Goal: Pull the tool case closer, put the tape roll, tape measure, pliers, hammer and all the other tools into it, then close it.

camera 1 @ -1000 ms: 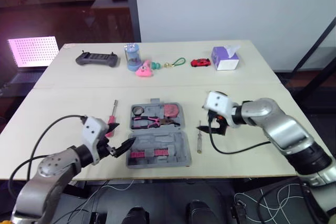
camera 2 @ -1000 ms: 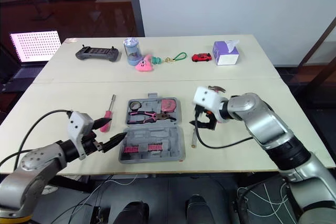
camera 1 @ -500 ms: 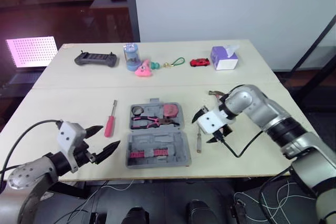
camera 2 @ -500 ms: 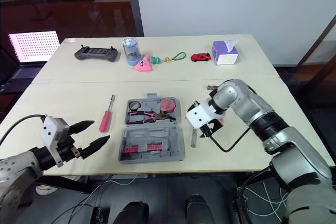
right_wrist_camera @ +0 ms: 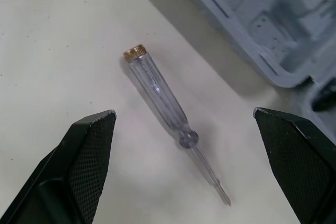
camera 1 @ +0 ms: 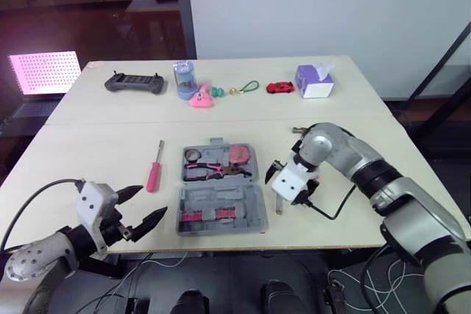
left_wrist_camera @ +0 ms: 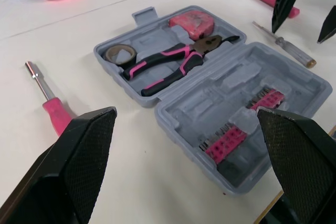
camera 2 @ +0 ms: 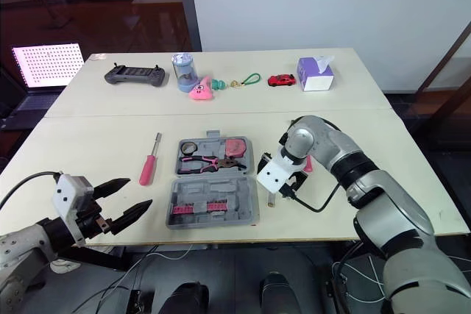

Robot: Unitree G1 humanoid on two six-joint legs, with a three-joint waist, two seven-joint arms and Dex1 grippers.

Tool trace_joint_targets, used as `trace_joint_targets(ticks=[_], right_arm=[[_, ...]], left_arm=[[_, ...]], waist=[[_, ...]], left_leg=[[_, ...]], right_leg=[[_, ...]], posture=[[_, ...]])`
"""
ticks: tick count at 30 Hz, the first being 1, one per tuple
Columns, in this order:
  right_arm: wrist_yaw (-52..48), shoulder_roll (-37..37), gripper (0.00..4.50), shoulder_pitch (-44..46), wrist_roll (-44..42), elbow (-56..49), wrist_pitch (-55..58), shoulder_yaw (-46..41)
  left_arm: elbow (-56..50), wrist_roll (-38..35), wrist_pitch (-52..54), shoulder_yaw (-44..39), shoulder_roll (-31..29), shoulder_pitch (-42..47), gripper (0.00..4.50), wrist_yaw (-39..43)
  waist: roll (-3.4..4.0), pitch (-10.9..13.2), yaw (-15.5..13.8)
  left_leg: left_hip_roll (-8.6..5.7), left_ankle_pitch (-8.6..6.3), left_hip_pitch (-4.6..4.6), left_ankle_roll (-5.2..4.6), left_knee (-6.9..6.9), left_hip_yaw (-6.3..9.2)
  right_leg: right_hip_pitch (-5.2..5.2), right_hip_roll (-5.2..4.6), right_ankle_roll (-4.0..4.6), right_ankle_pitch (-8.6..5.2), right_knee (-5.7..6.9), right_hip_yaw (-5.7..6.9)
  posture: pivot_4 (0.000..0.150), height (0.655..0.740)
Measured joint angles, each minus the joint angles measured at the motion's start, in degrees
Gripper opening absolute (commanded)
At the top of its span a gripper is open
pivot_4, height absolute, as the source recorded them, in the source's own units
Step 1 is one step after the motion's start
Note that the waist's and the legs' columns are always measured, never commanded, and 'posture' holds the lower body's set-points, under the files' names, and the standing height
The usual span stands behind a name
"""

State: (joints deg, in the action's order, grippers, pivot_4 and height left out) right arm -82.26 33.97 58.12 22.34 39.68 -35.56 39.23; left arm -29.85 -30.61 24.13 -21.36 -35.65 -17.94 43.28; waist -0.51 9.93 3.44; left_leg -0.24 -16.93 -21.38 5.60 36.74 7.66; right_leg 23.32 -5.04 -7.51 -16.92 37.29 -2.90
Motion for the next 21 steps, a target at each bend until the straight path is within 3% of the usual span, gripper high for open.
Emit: trace_joint_targets(ticks=[7, 10, 17, 21], right_arm=[[5.57, -2.77, 4.45, 3.97, 7.02, 8.69, -4.17, 2.46], [8.01, -4.61, 3.65, 5.22, 10.04, 12.71, -5.8, 3.76], [8.43, -6.62, 0.1, 7.11, 12.66, 17.75, -9.03, 4.8], [8.43, -7.08, 0.04, 7.59, 13.21, 18.55, -9.82, 4.81]], left_arm=[[-0.79, 0.13, -0.15, 0.07, 0.07, -0.8, 4.5, -0.65], [-0.9, 0.24, -0.7, 0.15, 0.12, -1.41, 4.5, -0.95], [-1.77, 0.74, -0.98, 0.2, 0.37, -2.57, 4.5, -1.61], [-1.76, 1.1, -1.01, 0.2, 0.39, -3.19, 4.5, -1.65]], waist=[[0.01, 0.01, 0.34], [0.02, 0.01, 0.54], [-0.04, -0.03, 0.78], [-0.04, -0.03, 0.78]], left_leg=[[0.0, 0.04, 0.01, 0.08, 0.0, 0.0], [0.0, 0.06, 0.01, 0.11, -0.01, 0.0], [0.01, 0.04, 0.15, 0.06, 0.0, 0.0], [0.01, 0.02, 0.17, 0.03, 0.0, 0.0]], right_leg=[[0.01, 0.01, 0.0, 0.0, 0.02, 0.0], [0.03, 0.01, 0.01, 0.0, 0.06, 0.0], [-0.07, 0.03, 0.04, 0.02, 0.11, -0.01], [-0.08, 0.04, 0.04, 0.02, 0.13, -0.02]], posture=[[0.15, 0.74], [0.15, 0.74], [0.15, 0.74], [0.15, 0.74]])
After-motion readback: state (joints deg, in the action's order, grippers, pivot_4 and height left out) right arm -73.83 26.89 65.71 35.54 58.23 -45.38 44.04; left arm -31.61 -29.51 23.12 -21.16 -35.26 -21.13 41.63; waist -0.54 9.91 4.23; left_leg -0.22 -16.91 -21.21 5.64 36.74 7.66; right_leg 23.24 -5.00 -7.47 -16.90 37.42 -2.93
